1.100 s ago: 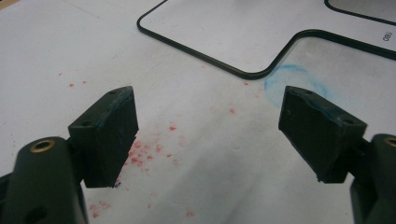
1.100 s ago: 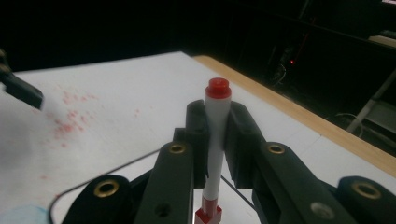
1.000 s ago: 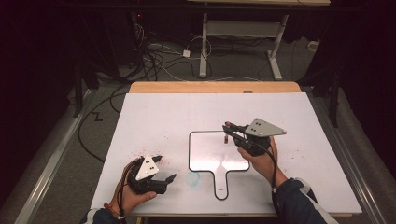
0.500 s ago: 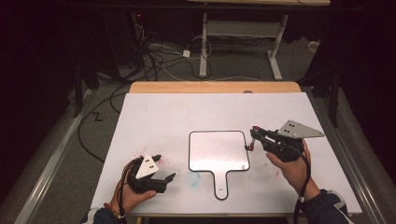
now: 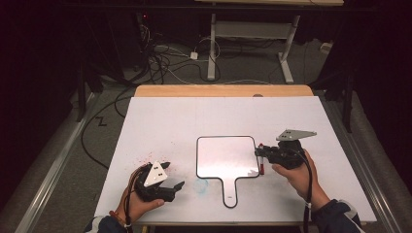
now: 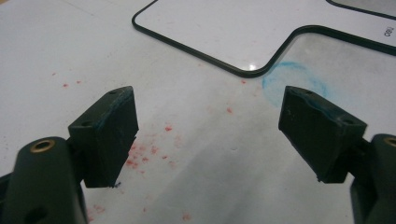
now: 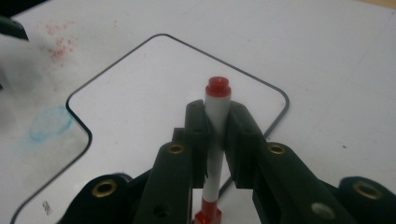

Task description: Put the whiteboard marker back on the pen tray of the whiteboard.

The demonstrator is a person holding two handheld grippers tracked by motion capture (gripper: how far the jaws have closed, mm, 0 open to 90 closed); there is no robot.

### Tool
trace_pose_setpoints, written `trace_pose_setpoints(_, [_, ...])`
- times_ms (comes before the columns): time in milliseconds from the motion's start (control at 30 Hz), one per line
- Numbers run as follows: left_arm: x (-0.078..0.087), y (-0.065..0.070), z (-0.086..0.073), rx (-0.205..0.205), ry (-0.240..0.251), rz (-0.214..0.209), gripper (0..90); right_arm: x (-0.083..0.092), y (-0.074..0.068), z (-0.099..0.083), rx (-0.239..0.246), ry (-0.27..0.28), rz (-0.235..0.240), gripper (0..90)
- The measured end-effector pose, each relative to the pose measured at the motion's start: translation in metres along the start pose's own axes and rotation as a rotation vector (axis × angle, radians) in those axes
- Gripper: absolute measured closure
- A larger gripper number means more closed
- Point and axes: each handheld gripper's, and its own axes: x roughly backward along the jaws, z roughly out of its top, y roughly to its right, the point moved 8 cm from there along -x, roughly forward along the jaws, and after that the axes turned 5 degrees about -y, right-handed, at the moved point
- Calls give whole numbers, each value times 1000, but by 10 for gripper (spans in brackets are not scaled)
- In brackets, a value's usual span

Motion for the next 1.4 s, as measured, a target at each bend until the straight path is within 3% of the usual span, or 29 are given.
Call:
trace_pose_setpoints(133, [-1, 0, -1, 0, -6, -4, 189, -13, 8, 3, -37, 9, 2, 793])
trace_pose_setpoints(200, [-2, 1, -1, -1, -11, -5, 189, -22, 14, 3, -51, 8, -31, 777])
trace_pose_setpoints(267, [-2, 1, -1, -2, -11, -8, 189, -32, 18, 3, -65, 11, -31, 766])
trace_pose_setpoints(500, [-4, 2, -3, -14, -32, -1, 189, -63, 35, -9, -87, -44, -120, 734])
trace_pose_setpoints(567, [-4, 2, -3, -16, -31, -3, 189, -66, 36, -12, -81, -56, -122, 723])
trace_pose_setpoints(633, [-3, 2, -3, -15, -28, -1, 189, -67, 40, -14, -71, -65, -163, 710])
trace_pose_setpoints(800, [-4, 2, -3, -16, -30, 0, 190, -67, 46, -16, -76, -66, -172, 677])
trace_pose_setpoints(867, [-4, 2, -2, -16, -30, -1, 189, -66, 47, -16, -63, -71, -207, 639])
trace_pose_setpoints(933, [-4, 2, -2, -16, -27, -1, 189, -66, 46, -17, -71, -70, -189, 620])
trace_pose_setpoints(1033, [-4, 2, -2, -17, -29, 0, 189, -65, 47, -17, -68, -71, -202, 594])
trace_pose_setpoints(1233, [-4, 1, -2, -15, -28, -1, 189, -61, 49, -15, -37, -67, -234, 559])
trace_pose_setpoints(1400, [-3, 1, -2, -17, -26, 0, 190, -54, 47, -10, -4, -28, -216, 541])
